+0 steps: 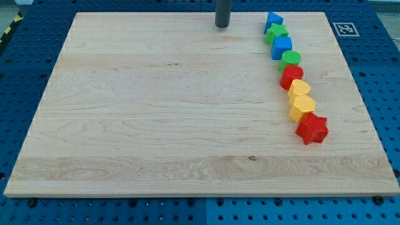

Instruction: Point your arm to red circle

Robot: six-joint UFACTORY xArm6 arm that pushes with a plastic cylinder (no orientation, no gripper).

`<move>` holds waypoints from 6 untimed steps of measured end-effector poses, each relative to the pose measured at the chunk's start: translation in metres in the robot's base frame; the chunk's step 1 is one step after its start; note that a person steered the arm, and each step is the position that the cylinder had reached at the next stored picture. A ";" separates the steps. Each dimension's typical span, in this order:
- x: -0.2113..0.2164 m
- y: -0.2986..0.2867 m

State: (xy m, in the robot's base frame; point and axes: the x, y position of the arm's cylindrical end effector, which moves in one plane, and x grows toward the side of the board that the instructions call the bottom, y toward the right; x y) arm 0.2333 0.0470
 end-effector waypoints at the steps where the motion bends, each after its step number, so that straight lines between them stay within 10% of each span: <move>1: 0.006 0.000; 4: 0.169 0.041; 6: 0.177 0.062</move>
